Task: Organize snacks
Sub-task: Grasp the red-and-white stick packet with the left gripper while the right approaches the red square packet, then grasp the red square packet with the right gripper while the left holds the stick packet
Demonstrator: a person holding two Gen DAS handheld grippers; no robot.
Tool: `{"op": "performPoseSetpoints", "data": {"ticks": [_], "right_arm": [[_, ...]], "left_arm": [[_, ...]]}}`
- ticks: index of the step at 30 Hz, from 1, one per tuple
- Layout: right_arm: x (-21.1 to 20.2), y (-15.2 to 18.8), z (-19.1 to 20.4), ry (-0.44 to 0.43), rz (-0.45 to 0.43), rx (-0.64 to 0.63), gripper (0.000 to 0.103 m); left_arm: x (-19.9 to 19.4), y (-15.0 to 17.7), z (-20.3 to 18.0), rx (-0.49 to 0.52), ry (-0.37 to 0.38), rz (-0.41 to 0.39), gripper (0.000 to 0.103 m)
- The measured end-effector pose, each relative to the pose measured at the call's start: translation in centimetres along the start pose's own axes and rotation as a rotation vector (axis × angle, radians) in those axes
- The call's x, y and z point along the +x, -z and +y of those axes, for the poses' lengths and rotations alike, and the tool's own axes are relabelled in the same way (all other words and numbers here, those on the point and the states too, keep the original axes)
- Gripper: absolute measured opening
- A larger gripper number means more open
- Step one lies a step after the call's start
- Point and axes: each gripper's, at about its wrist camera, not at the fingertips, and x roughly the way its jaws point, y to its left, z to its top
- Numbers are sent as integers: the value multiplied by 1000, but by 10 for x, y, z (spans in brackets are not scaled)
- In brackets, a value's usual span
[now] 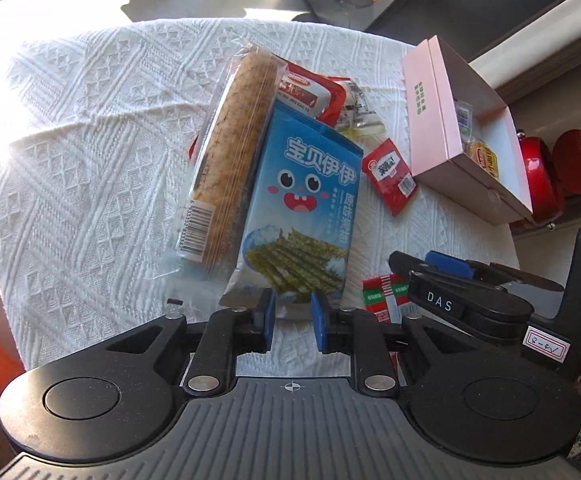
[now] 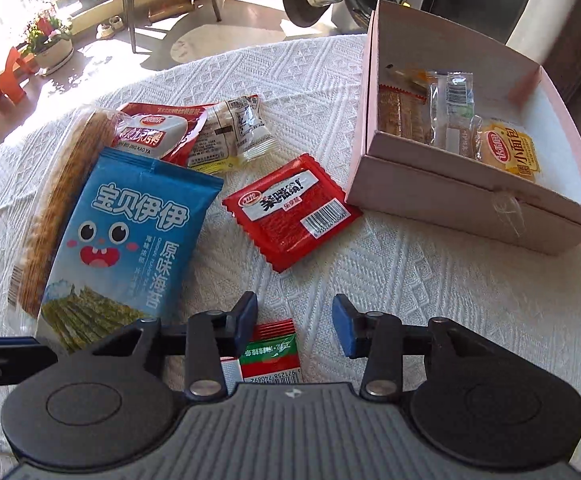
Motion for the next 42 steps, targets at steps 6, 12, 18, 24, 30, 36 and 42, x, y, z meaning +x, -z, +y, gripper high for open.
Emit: {"op": "performPoseSetpoints", "data": {"ticks": [6,12,18,24,30,36,42], "right_arm": [[-26,6,-32,-76,6,56,49],[15,-44,-29,-60,-19,458,73],[43,-66,16,64,-81,214,74],[16,-21,-33,-46,-6,50,56],[-2,12,-100,-181,12,-19,63],[-17,50,-132,-98,-2,-95,74],[-16,76,-159,-59,2,-46,83]], "left_arm": [[7,20,-22,21,17,31,22],[2,43,-18,-87,-102,-16,22],[-14,56,-19,-130,-155,-55,22],[3,63,-38,-138,-112,-39,22],[23,63,-87,-19,-78,-15,23],[62,79,-150,100,-218,41,26],[82,85,-180,171,-343,55,39]]}}
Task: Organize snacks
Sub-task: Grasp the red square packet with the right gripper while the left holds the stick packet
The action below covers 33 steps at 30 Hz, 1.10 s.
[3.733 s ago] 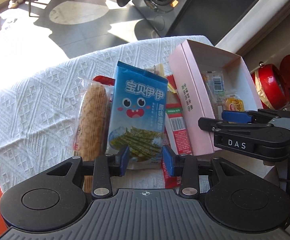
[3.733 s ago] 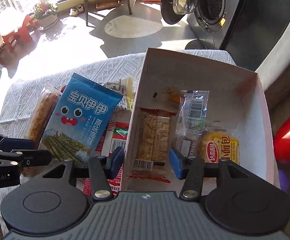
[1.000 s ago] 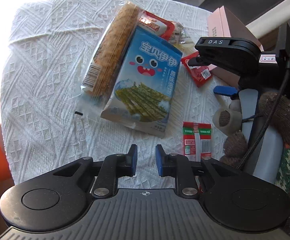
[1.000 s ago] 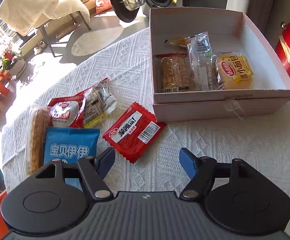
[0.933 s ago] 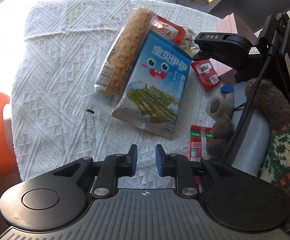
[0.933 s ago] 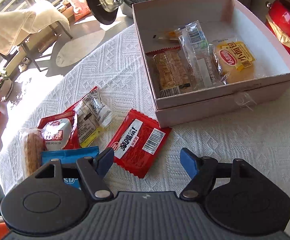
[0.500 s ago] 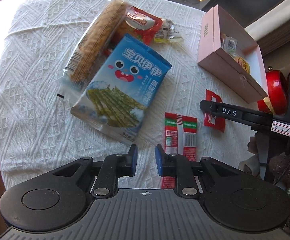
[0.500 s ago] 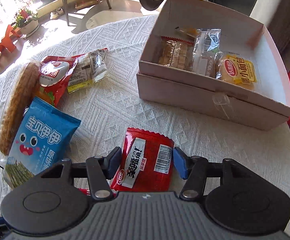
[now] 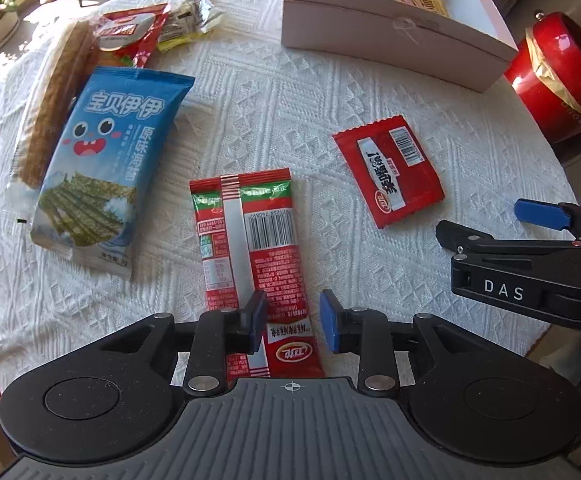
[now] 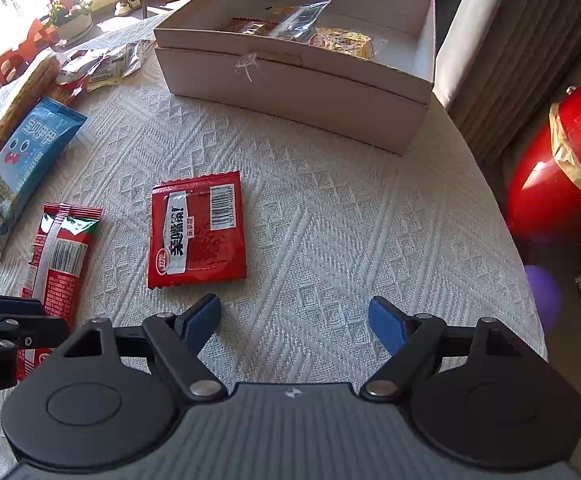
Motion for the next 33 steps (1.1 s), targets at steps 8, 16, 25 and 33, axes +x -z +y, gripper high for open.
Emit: {"op": "performPoseSetpoints", "data": {"ticks": [8,16,25,33], "right_arm": [[-4,23,-20,-1,-36,17,92],[1,25,-23,12,-44,46,103],[1,28,-23,11,-67,43,103],[2,22,-23,16,-15,64,103]], "left_arm": [[9,-5,-25,47,-19,27,74],[4,-5,3,-15,-94,14,66],[14,-6,19,-63,-77,28,64],[15,-18,25,-54,-52,-13,64]]}}
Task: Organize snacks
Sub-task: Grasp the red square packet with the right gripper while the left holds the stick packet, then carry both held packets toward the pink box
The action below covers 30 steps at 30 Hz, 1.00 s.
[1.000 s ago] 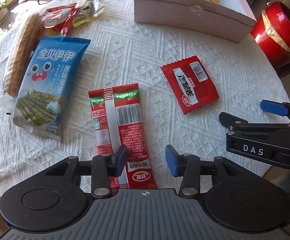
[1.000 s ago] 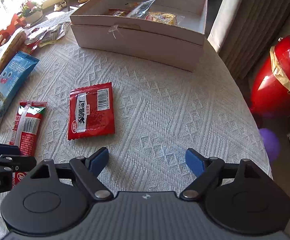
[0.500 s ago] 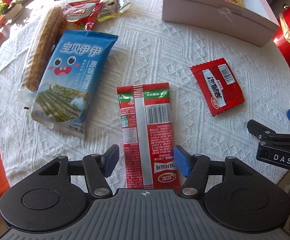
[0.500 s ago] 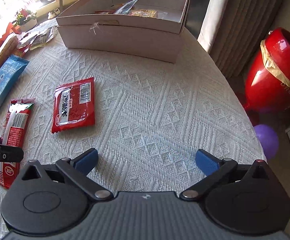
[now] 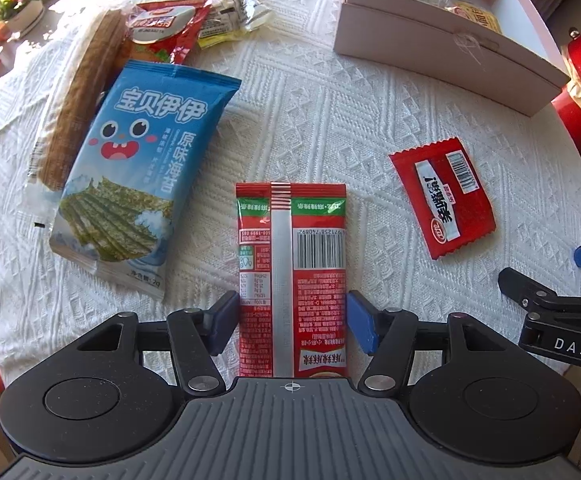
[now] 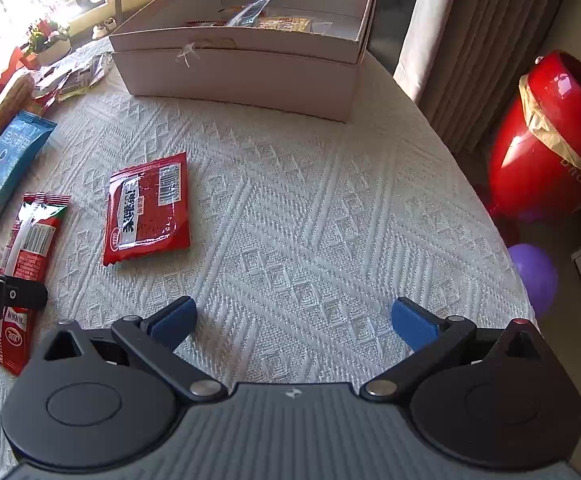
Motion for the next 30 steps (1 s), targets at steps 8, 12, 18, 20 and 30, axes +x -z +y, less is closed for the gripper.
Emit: {"op": "performPoseSetpoints", "data": {"ticks": [8,12,18,20,30], "right_arm": [[5,-22,5,-1,88,-42,103],[-8,-37,24,-107,50,-43,88],[9,-64,67,-130,59,-69,88],[17,-68,78,-101,68,-108,87],[-15,-58,63,-100,68,-166,57]], "left_arm": [[-4,7,25,-8,97,7,52],[-15,30,27,-8,107,30,51],[-11,40,36,-33,143,80,54],[-9,41,34,-17,134,91,55],[-9,24,23,6,138,103,18]]}}
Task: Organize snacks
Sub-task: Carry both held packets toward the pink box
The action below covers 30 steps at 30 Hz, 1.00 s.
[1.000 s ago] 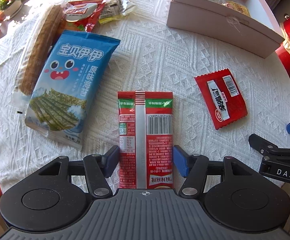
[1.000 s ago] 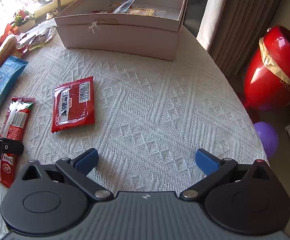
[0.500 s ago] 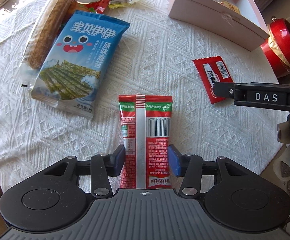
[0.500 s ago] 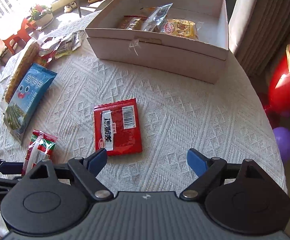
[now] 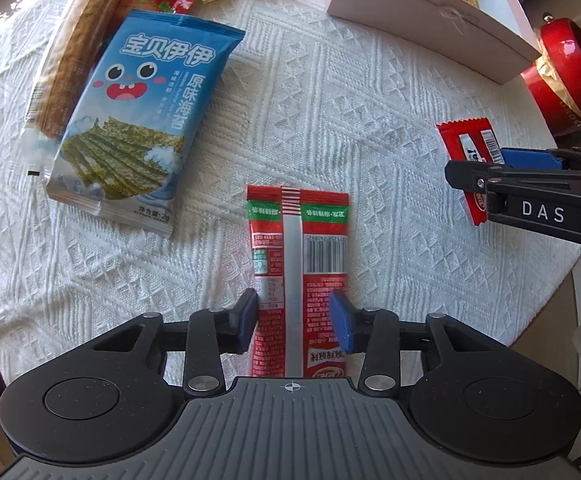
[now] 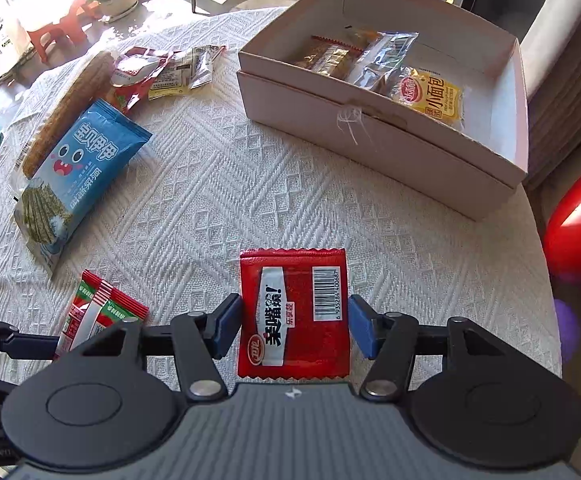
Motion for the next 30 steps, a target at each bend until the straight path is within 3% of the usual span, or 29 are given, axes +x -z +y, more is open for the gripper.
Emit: {"op": "performPoseSetpoints", "data": {"ticks": [4,8,12,17,21,23,25,26,30], "right_arm": [[-16,7,-23,22,7,85,57],[-31,10,-43,42,-20,139,57],[-32,11,-52,53,-36,146,58],[-20,20,-59,35,-23,170,58],[-7,26,-61,45,0,163,58],[-2,28,-62,51,16,156,59],[2,30,-64,46,29,150,60],[5,31,-65,46,39,150,60],[9,34,-62,53,40,132,66]], "left_arm": [[-31,-27,-13,27,65,-111,15],[-57,-52,-30,77,70,-179,15],[-48,-39,-35,113,91,-135,20],[-11,-5,-70,359,24,-47,22],[14,11,-87,449,-31,-3,28],[14,12,-93,459,-24,-14,33],[15,9,-93,441,7,-3,48],[15,9,-94,435,19,1,51],[11,5,-88,407,-20,-30,48]]}}
